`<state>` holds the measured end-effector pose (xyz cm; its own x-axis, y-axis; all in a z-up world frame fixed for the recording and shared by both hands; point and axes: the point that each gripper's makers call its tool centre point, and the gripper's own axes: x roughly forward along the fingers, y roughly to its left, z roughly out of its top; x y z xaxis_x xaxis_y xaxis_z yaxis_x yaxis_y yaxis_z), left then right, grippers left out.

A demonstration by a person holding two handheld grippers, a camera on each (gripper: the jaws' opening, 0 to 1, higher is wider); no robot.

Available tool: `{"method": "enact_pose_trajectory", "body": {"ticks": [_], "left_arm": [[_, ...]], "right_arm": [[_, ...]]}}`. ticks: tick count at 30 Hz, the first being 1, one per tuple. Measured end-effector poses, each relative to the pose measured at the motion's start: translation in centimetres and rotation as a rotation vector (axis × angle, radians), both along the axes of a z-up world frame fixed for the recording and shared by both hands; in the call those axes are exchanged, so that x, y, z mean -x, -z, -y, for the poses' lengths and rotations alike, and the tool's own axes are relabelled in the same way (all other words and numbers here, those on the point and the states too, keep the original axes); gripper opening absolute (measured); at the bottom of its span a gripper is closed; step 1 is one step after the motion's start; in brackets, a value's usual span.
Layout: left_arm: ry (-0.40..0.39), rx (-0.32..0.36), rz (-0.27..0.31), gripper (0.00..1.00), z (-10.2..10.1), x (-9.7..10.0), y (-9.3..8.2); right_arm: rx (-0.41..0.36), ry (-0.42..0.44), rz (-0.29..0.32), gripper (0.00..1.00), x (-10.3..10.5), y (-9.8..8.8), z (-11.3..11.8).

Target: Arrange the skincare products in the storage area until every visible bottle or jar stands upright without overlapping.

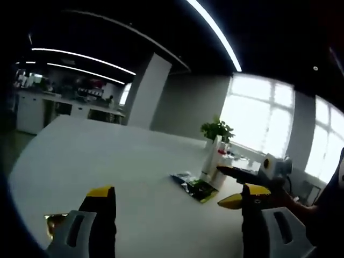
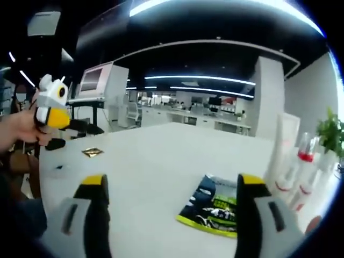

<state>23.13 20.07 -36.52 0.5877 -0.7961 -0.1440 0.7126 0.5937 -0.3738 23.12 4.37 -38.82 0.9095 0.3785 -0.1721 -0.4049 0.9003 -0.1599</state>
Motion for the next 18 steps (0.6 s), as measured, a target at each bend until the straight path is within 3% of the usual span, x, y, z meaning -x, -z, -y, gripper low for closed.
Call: {"method": "enact_pose_trajectory", "body": {"ticks": [7, 18], "left_arm": [[-0.003, -0.001, 0.006, 1.00, -1.0, 0.3, -0.4], [-0.078, 0.009, 0.030, 1.00, -4.8, 0.3, -1.2]], "right_arm": [[0.003, -0.010, 0.003, 1.00, 0.3, -0.1, -0.6], [0.010, -0.039, -0.006, 1.00, 0.3, 0.0, -1.9]]}}
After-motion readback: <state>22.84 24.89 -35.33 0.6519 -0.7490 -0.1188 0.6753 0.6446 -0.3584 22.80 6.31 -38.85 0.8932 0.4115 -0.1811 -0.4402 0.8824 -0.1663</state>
